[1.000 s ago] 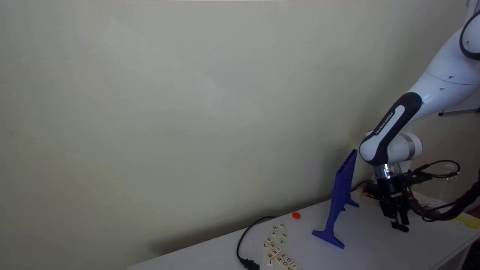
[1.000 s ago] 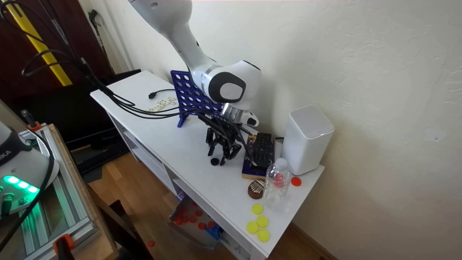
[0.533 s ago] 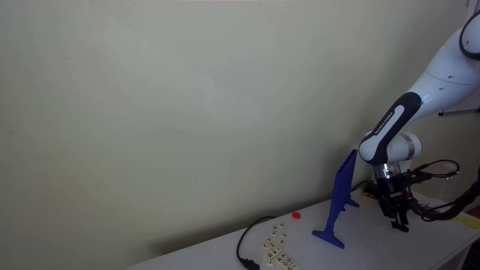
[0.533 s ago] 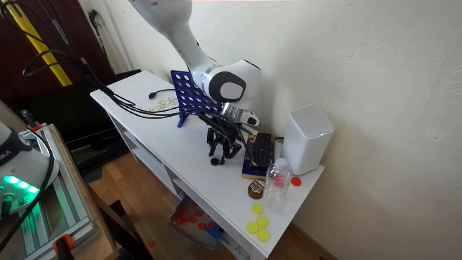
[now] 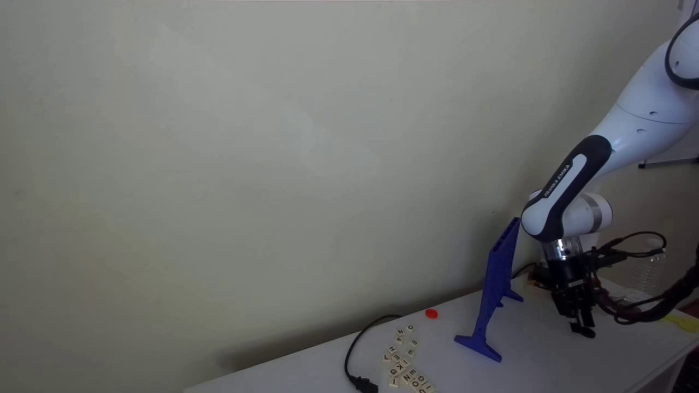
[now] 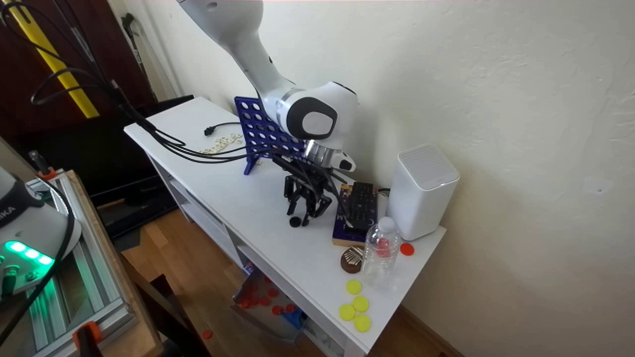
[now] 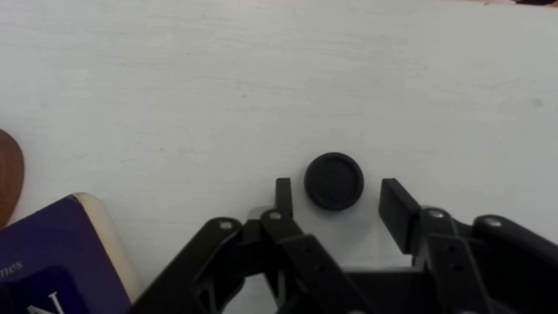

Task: Pick up the dark blue circle and put it in the blue object

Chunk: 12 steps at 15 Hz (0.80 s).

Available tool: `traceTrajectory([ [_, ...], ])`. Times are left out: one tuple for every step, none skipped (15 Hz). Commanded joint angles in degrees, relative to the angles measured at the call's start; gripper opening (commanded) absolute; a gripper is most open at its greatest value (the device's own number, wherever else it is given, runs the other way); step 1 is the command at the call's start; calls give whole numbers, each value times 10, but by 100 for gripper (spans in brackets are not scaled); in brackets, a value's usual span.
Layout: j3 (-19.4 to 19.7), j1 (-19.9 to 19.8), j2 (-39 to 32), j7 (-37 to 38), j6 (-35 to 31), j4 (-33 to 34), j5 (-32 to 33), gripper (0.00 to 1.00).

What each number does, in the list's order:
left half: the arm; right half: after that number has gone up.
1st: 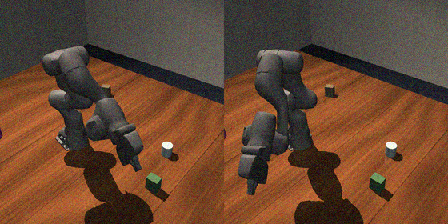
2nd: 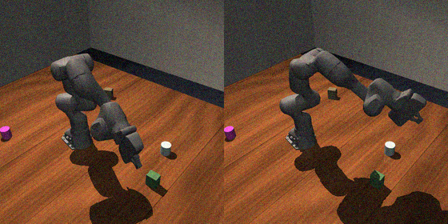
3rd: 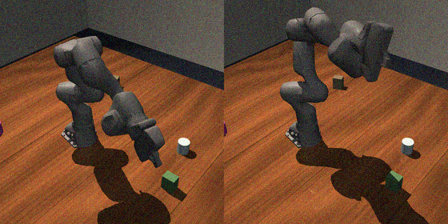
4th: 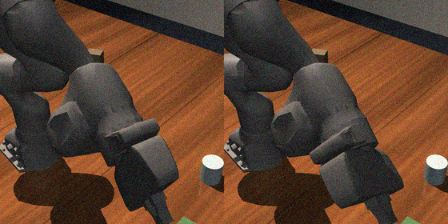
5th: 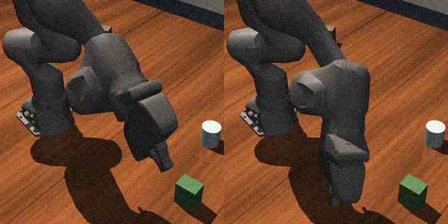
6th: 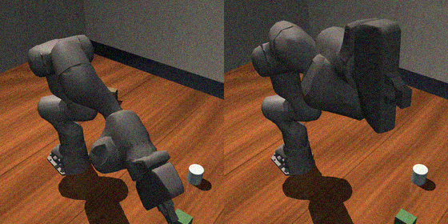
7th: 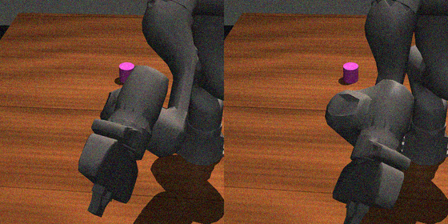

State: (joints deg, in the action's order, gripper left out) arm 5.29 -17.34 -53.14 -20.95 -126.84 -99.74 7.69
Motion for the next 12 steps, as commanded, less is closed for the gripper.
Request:
traceTrajectory([
  [7, 13, -15, 8, 3, 13, 12, 54],
  [8, 14, -16, 9, 3, 13, 13, 55],
  [9, 16, -16, 9, 3, 13, 14, 54],
  [10, 18, -16, 9, 3, 12, 16, 55],
  [11, 20, -17, 9, 3, 12, 16, 55],
  [12, 21, -16, 9, 2, 10, 17, 55],
  [13, 22, -16, 10, 2, 10, 19, 55],
  [13, 23, -16, 9, 1, 10, 20, 56],
  [14, 24, -16, 9, 1, 9, 21, 58],
  [14, 25, -17, 9, 1, 9, 22, 60],
  [15, 26, -17, 9, 1, 9, 23, 63],
  [15, 27, -17, 9, 1, 8, 24, 63],
])
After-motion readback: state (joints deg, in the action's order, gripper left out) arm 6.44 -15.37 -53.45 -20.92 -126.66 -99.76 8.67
